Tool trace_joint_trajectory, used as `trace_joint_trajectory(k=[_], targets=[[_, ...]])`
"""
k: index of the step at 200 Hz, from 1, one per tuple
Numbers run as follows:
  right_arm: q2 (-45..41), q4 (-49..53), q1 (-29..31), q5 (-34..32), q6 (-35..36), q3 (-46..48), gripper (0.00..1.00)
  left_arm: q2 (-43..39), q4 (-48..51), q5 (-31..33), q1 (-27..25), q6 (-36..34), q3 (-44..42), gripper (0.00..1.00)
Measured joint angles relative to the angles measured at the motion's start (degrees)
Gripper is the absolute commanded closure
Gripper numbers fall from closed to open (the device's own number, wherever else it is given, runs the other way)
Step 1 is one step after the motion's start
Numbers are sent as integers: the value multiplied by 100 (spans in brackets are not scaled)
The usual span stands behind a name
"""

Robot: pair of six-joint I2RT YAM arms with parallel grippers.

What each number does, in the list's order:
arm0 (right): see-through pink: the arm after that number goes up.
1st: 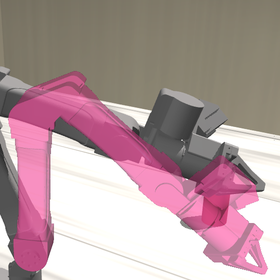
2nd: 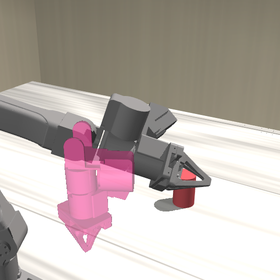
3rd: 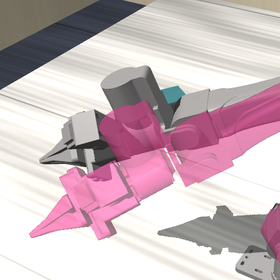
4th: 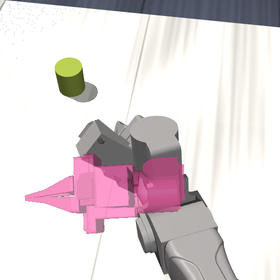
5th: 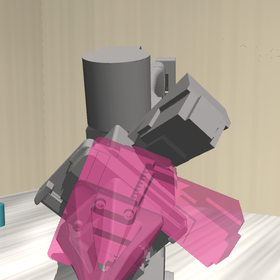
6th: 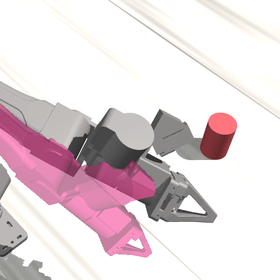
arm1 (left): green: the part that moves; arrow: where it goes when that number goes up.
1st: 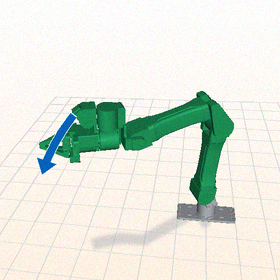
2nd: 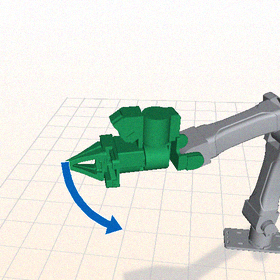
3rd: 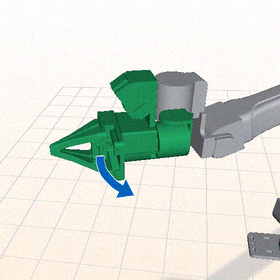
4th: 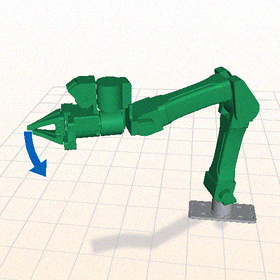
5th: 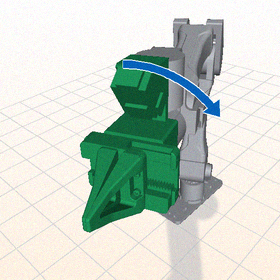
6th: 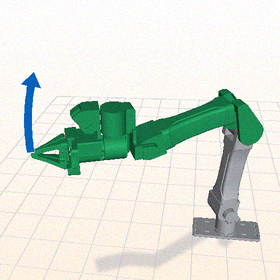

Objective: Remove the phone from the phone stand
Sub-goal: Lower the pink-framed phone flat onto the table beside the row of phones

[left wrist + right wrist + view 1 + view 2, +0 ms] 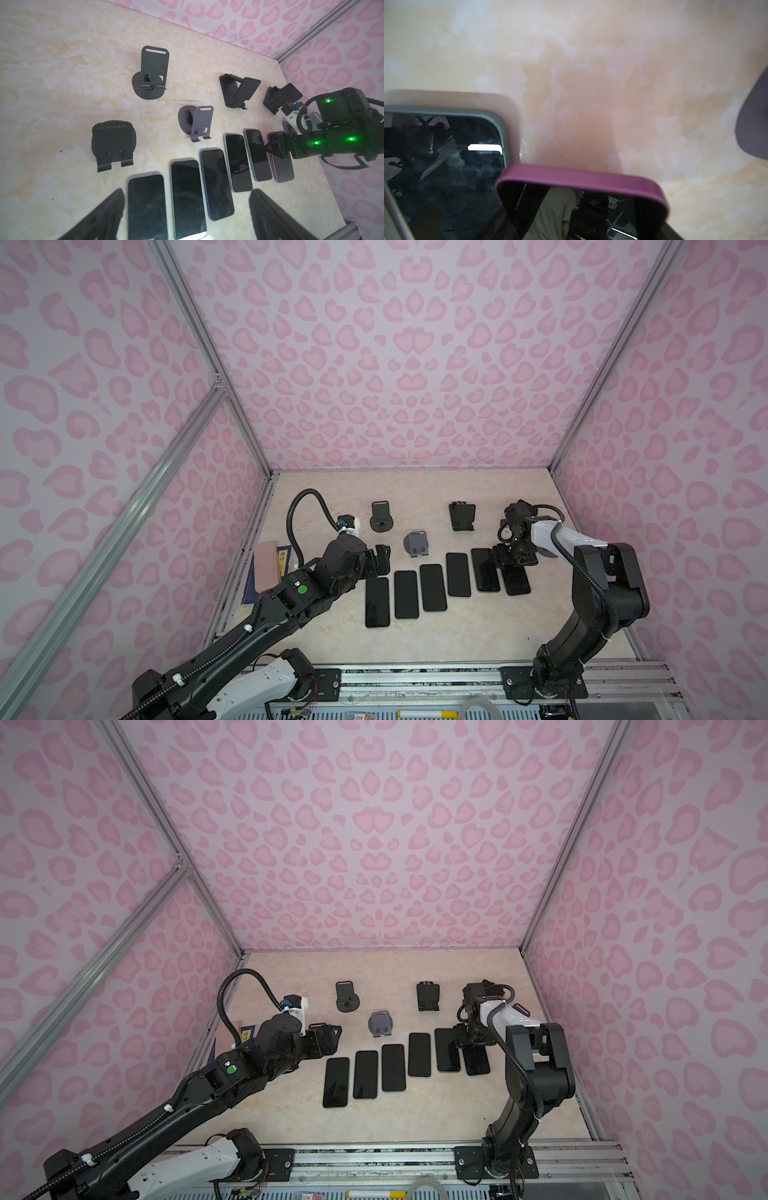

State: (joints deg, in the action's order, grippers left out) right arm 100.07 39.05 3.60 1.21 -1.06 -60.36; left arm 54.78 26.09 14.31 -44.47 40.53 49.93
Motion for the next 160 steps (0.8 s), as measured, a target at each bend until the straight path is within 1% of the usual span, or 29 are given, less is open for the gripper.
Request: trace_joint_trajectory(k=[56,110,160], targets=[[278,214,-243,378,74,-256,21,-46,87,-42,0,2,0,3],[374,273,-334,468,87,-361,20,-267,168,7,0,7,-96,3],[302,229,-321,466,81,-310,24,-391,262,59,0,42,-133,3]])
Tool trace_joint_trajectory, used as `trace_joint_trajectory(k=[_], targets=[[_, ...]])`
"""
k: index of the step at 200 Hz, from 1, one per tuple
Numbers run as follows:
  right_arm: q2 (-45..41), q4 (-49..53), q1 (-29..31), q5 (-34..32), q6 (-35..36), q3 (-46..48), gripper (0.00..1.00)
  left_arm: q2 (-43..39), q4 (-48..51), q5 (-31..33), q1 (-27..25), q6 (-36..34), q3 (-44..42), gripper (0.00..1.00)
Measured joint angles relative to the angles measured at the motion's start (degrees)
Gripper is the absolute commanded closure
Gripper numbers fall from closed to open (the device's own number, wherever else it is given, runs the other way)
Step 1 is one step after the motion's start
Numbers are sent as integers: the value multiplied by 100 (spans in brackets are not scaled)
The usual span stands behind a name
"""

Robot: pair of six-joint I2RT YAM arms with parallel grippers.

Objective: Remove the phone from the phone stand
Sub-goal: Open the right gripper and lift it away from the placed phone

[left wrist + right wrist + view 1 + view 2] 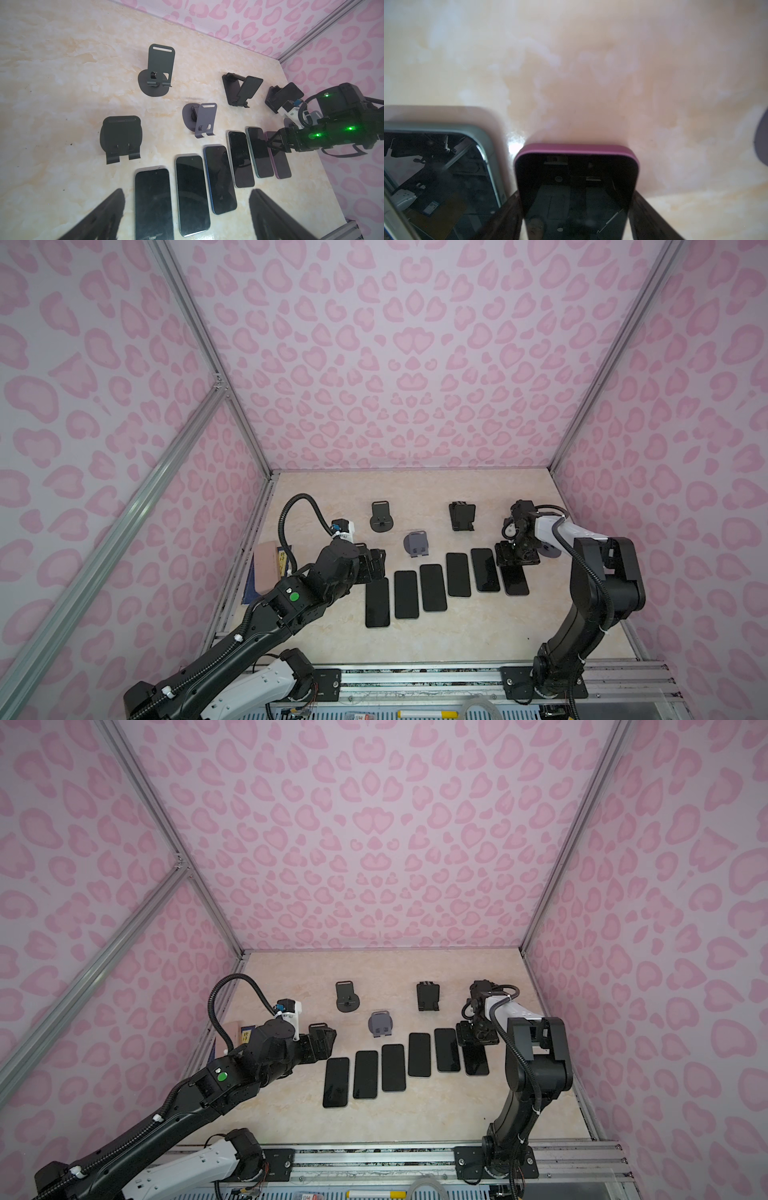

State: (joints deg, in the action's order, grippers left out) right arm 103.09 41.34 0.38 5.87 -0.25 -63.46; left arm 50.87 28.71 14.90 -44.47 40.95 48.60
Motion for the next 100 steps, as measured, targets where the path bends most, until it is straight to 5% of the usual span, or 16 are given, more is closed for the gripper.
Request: trace_joint_trajectory(k=[100], targets=[[-297,-39,26,157,-144,9,17,-247,267,146,0,17,96,2]])
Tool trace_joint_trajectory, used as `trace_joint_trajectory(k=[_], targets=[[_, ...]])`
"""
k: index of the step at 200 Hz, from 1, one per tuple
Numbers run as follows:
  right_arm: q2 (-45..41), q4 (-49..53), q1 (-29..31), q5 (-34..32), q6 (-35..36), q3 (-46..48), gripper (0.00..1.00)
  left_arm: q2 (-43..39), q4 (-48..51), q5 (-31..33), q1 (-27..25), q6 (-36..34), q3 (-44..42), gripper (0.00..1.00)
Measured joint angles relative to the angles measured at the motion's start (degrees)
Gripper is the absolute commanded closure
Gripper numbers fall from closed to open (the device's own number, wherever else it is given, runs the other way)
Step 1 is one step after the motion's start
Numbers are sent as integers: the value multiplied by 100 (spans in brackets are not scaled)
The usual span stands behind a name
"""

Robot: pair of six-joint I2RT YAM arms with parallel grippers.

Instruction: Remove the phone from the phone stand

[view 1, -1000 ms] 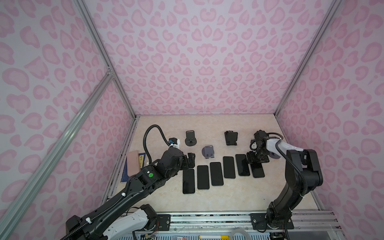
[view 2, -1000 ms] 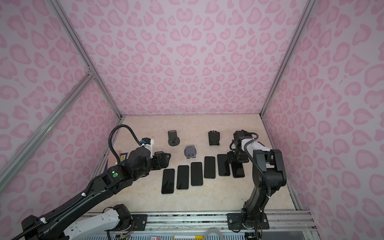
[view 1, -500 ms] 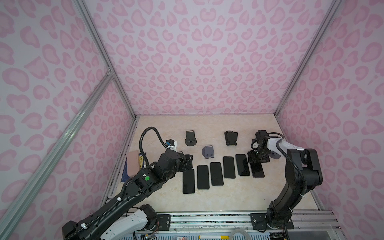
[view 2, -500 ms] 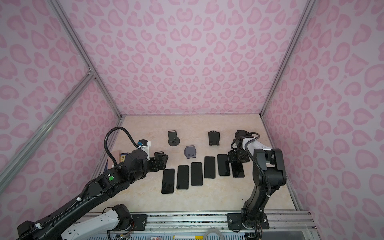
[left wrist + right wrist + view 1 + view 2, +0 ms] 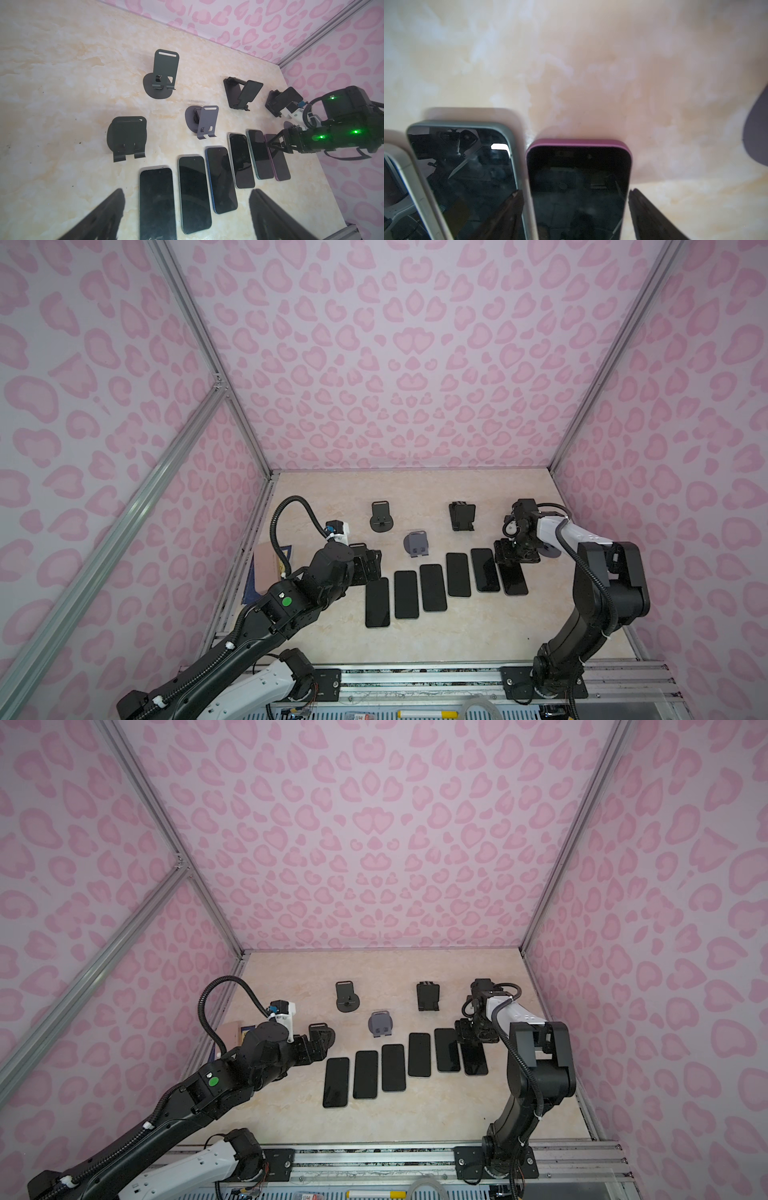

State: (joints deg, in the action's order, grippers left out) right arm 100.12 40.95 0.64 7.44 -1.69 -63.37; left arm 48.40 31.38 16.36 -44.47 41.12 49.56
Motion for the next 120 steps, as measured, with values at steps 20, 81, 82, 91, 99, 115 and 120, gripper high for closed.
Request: trace_joint_trajectory(k=[20,81,82,91,99,115,120], targets=[[-177,0,0,-107,-90,-4,17,-57,120,13,0,-22,258,1],[-1759,-750,763,-960,-678,66,17,-568,402,166,0,-699,1036,21],[-1786,-763,776,-960,-682,70,17,-588,411,173,0,-726,1049,23],[-2116,-890,903,-955,-695,111,16,-710,450,205,0,-896,1108,1],[-2433,-1025,957,-929,-734,140,16,-822,476,236,0,-1054,1132,3],[-3060,-1443,977,-839,-841,302,14,-1095,522,398,0,-1161,1075,3],[-3254,-1556,994,-802,-868,372,13,-1196,514,450,0,-1169,1010,3]])
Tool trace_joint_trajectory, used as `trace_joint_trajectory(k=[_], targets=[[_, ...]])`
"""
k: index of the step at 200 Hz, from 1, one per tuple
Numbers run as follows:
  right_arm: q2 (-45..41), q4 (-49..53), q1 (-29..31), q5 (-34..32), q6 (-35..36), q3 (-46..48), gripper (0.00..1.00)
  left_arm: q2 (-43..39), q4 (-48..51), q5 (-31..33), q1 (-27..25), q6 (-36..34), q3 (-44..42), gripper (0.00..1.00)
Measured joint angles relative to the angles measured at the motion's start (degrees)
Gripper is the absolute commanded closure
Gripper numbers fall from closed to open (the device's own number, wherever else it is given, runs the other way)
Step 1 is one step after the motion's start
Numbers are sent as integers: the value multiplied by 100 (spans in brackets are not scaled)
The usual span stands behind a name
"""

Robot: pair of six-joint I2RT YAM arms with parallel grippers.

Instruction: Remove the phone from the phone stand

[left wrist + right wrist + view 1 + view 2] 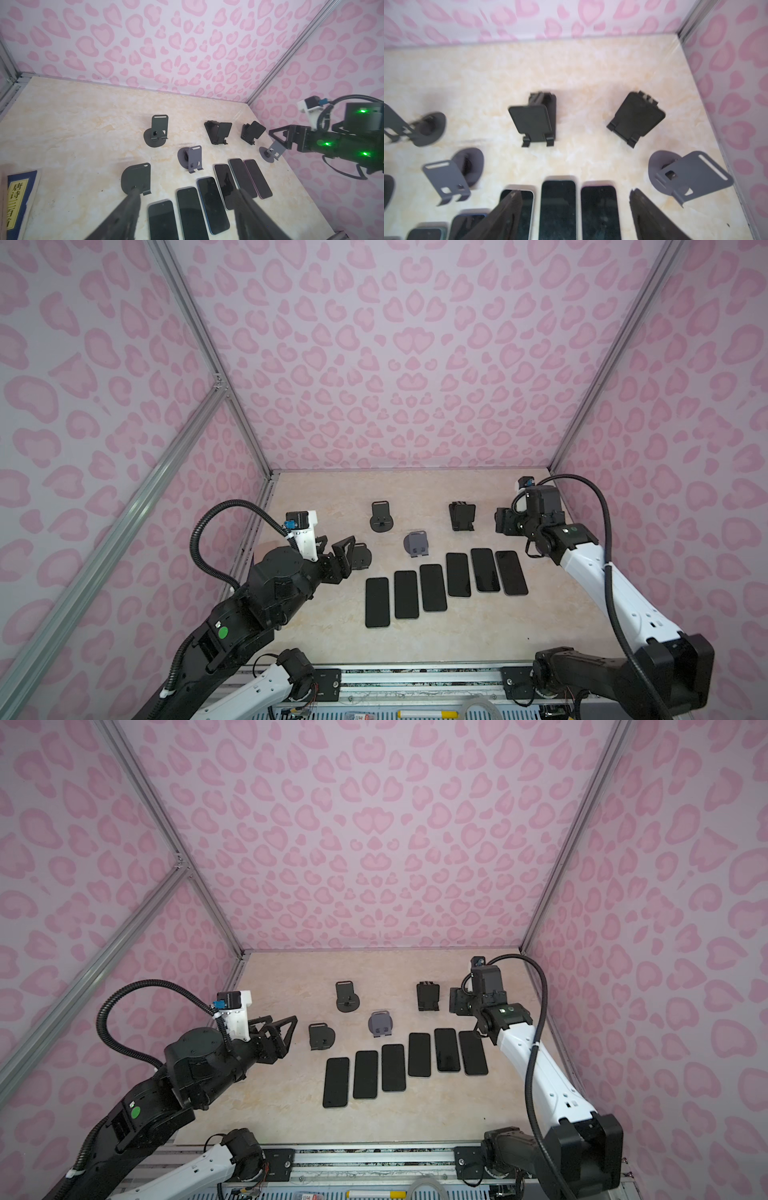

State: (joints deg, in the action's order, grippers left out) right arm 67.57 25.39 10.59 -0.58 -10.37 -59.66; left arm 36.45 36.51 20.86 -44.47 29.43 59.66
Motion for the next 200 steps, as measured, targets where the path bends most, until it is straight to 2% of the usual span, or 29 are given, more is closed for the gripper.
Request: trace_joint_trajectory(k=[2,5,8,22,44,79,129,140,152,174,200], targets=[[-72,-42,11,9,-15,26,11,-37,0,17,0,-13,-31,3],[-197,-116,31,17,-57,74,3,-107,-7,46,0,-15,-90,3],[-284,-186,50,26,-66,114,1,-160,-24,68,0,-17,-144,3],[-708,-595,229,9,-101,385,1,-393,-90,225,7,-103,-466,3],[-1211,-1508,568,-479,-247,1207,1,-527,-111,706,4,-138,-870,3],[-1401,-2446,699,-931,229,2184,1,-570,-422,1672,7,-129,-1445,3],[-1154,-3198,531,-1134,774,2627,1,-693,-2291,2275,76,-1554,-2975,3],[-1086,-3335,391,-1088,807,2702,1,-577,-2702,2500,280,-1639,-3217,3],[-984,-3467,212,-896,861,2782,1,-481,-3141,2564,776,-1731,-3526,3],[-813,-3711,-37,-610,1043,2955,1,-382,-3963,2354,1657,-1808,-4085,3],[-535,-4046,-190,-278,1303,3145,1,293,-5403,2094,2153,-2389,-4677,3]])
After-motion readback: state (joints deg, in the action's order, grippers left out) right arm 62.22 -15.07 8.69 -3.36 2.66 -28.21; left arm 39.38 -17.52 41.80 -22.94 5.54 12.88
